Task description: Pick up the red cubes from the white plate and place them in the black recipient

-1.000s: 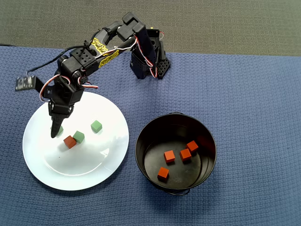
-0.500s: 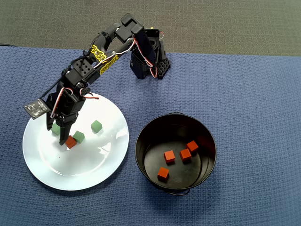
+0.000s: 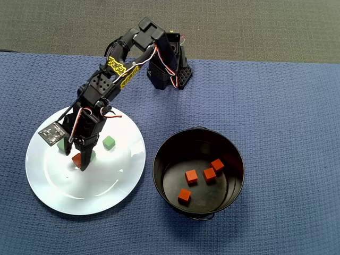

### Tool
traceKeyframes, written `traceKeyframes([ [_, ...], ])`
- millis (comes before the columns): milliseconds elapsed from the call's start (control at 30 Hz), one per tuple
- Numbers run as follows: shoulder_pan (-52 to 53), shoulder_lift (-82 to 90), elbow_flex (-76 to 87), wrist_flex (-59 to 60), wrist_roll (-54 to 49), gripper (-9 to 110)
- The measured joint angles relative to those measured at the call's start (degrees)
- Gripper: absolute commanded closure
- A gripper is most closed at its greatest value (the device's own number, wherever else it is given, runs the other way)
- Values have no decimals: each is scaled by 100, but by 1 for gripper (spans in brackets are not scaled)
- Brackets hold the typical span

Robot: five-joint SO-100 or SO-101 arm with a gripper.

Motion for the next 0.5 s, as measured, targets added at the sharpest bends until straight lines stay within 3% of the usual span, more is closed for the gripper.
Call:
traceKeyframes([
  [500, -44, 0, 255, -308, 0, 81],
])
